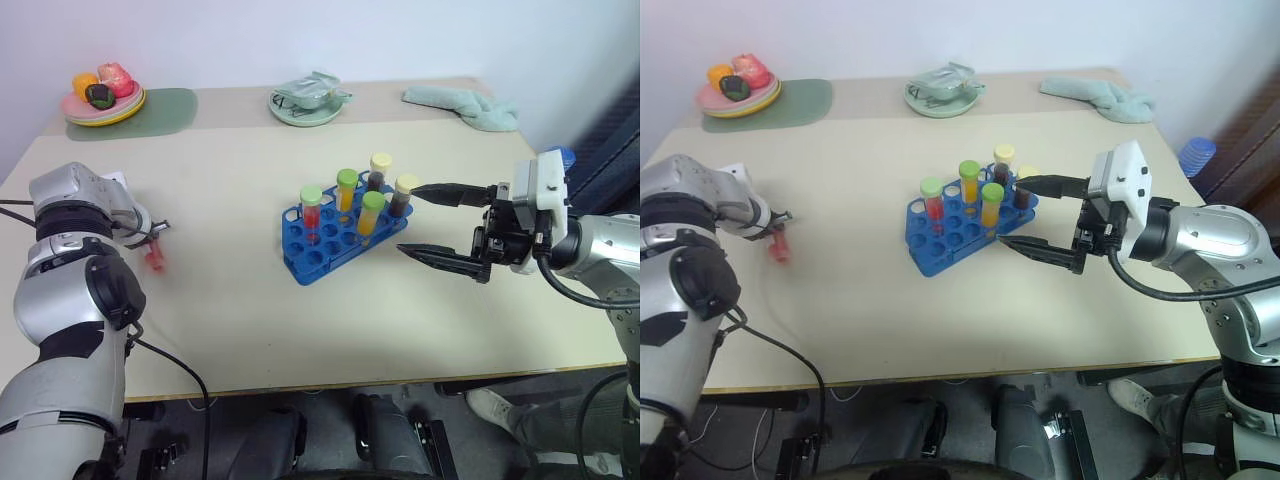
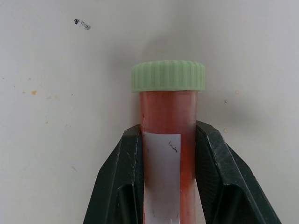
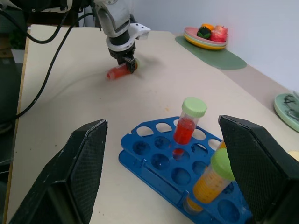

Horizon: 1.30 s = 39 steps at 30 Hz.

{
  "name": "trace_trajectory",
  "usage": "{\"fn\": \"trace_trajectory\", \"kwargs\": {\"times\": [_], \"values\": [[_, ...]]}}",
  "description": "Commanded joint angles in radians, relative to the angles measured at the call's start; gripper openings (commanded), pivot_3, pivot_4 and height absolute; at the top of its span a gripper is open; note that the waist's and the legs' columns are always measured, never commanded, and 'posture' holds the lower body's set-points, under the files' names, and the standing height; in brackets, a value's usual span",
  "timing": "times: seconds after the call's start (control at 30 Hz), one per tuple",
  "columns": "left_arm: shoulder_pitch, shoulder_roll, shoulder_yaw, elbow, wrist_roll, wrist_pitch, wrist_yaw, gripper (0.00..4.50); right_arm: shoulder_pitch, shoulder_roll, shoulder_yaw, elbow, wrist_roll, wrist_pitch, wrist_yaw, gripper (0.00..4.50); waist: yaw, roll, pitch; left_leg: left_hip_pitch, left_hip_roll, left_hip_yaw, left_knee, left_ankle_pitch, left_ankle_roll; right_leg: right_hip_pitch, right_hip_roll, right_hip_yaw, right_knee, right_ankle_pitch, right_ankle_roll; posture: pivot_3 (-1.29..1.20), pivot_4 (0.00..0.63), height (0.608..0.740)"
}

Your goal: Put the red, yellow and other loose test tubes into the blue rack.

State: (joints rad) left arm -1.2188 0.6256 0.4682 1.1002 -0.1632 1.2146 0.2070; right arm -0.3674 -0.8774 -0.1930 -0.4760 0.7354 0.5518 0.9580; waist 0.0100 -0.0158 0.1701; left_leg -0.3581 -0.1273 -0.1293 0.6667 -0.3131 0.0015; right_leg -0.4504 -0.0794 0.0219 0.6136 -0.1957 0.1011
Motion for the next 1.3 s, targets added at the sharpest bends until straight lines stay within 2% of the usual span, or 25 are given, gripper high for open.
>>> {"fn": "trace_trajectory", "kwargs": {"times": [0.03, 0.07, 0.13, 0.2, 0.23, 0.3, 0.37, 0.47, 0.6, 0.73, 0.9, 1.0, 1.13, 1.3], "values": [[0.011, 0.033, -0.048, -0.135, -0.052, 0.132, -0.131, 1.12, -0.028, 0.013, 0.005, -0.003, -0.011, -0.026, 0.001, 3.9, 0.0, 0.0, 0.0, 0.0, 0.0, 0.0, 0.0, 0.0, 0.0, 0.0, 0.0, 0.0, 0.0, 0.0, 0.0, 0.0, 0.15, 0.74], [0.028, 0.039, -0.068, -0.203, -0.076, 0.18, -0.185, 1.12, -0.032, 0.015, 0.008, 0.001, -0.015, -0.029, 0.003, 3.9, -0.001, 0.0, 0.0, 0.0, 0.0, 0.0, 0.0, 0.0, 0.0, 0.0, 0.0, 0.0, 0.0, 0.0, 0.0, 0.0, 0.15, 0.74], [0.179, 0.061, -0.1, -0.57, -0.22, 0.24, -0.367, 1.12, -0.036, 0.019, 0.013, 0.009, -0.022, -0.036, 0.006, 3.9, -0.003, 0.0, 0.0, -0.001, 0.0, 0.0, 0.0, 0.0, 0.0, -0.001, 0.0, 0.0, 0.0, 0.0, 0.0, 0.0, 0.15, 0.74], [0.404, 0.083, -0.052, -0.999, -0.461, 0.217, -0.635, 1.12, -0.035, 0.025, 0.014, 0.012, -0.027, -0.039, 0.003, 3.9, -0.019, 0.0, 0.0, -0.005, 0.001, 0.002, 0.0, 0.0, 0.0, -0.006, 0.0, 0.002, 0.002, 0.0, 0.0, 0.0, 0.15, 0.74], [0.5, 0.093, -0.027, -1.152, -0.576, 0.181, -0.791, 1.12, -0.034, 0.027, 0.014, 0.013, -0.031, -0.042, 0.001, 3.9, -0.027, 0.0, -0.001, -0.008, 0.001, 0.003, 0.0, 0.0, 0.0, -0.01, -0.001, 0.003, 0.004, 0.0, 0.0, 0.0, 0.15, 0.74], [0.658, 0.09, 0.037, -1.352, -0.677, 0.053, -0.957, 1.12, -0.028, 0.035, 0.01, 0.01, -0.029, -0.038, -0.012, 3.9, -0.024, 0.0, -0.001, -0.016, 0.001, 0.003, 0.003, 0.0, 0.0, -0.016, -0.001, 0.002, 0.005, 0.0, -0.001, 0.0, 0.15, 0.74], [0.777, 0.129, -0.006, -1.443, -0.676, -0.049, -1.064, 1.12, -0.015, 0.04, 0.002, 0.002, -0.028, -0.03, -0.027, 3.9, -0.021, 0.0, -0.001, -0.015, 0.001, 0.003, 0.003, 0.0, 0.0, -0.016, -0.001, 0.001, 0.001, 0.001, -0.001, 0.0, 0.15, 0.74], [0.836, 0.082, -0.095, -1.453, -0.561, -0.337, -1.12, 1.12, 0.024, 0.043, -0.014, -0.018, -0.028, -0.018, -0.055, 3.9, -0.004, 0.002, -0.001, -0.011, 0.002, 0.002, 0.003, 0.001, -0.002, -0.011, -0.001, 0.0, 0.001, 0.002, -0.004, 0.0, 0.15, 0.74], [0.758, -0.058, -0.242, -1.353, -0.471, -0.588, -1.148, 1.12, 0.134, 0.04, -0.076, -0.094, -0.004, 0.029, -0.129, 3.9, 0.024, 0.001, -0.001, -0.003, 0.003, 0.004, 0.002, -0.001, 0.003, 0.0, -0.001, -0.001, -0.003, 0.003, -0.005, 0.0, 0.15, 0.74], [0.668, -0.179, -0.348, -1.2, -0.396, -0.751, -1.159, 1.12, 0.274, 0.039, -0.167, -0.198, 0.058, 0.117, -0.213, 3.9, 0.033, 0.001, -0.001, 0.0, 0.003, 0.004, 0.002, -0.001, 0.002, 0.003, -0.001, -0.001, -0.004, 0.003, -0.004, 0.0, 0.15, 0.74], [0.613, -0.277, -0.427, -1.071, -0.373, -0.856, -1.216, 1.12, 0.444, 0.05, -0.294, -0.326, 0.121, 0.193, -0.314, 3.9, 0.029, 0.001, -0.001, -0.001, 0.003, 0.008, 0.001, -0.003, 0.005, 0.001, -0.001, 0.0, -0.006, 0.002, -0.003, 0.0, 0.15, 0.74], [0.607, -0.303, -0.453, -1.045, -0.373, -0.882, -1.246, 1.12, 0.503, 0.057, -0.344, -0.378, 0.152, 0.208, -0.357, 3.9, 0.028, 0.0, -0.001, 0.001, 0.003, 0.011, 0.001, -0.003, 0.005, 0.001, -0.001, 0.001, -0.005, 0.002, -0.002, 0.0, 0.15, 0.74], [0.6, -0.32, -0.483, -1.023, -0.375, -0.887, -1.283, 1.12, 0.557, 0.061, -0.393, -0.429, 0.195, 0.216, -0.408, 3.9, 0.029, 0.0, -0.001, 0.002, 0.004, 0.012, 0.001, -0.003, 0.005, 0.002, -0.001, 0.002, -0.004, 0.002, -0.002, 0.0, 0.15, 0.74], [0.564, -0.371, -0.506, -0.961, -0.298, -0.978, -1.229, 1.12, 0.567, 0.045, -0.415, -0.454, 0.243, 0.227, -0.473, 3.9, 0.031, 0.0, -0.001, 0.002, 0.004, 0.012, 0.002, -0.003, 0.006, 0.002, -0.001, 0.001, -0.004, 0.002, -0.002, 0.0, 0.15, 0.74]]}}
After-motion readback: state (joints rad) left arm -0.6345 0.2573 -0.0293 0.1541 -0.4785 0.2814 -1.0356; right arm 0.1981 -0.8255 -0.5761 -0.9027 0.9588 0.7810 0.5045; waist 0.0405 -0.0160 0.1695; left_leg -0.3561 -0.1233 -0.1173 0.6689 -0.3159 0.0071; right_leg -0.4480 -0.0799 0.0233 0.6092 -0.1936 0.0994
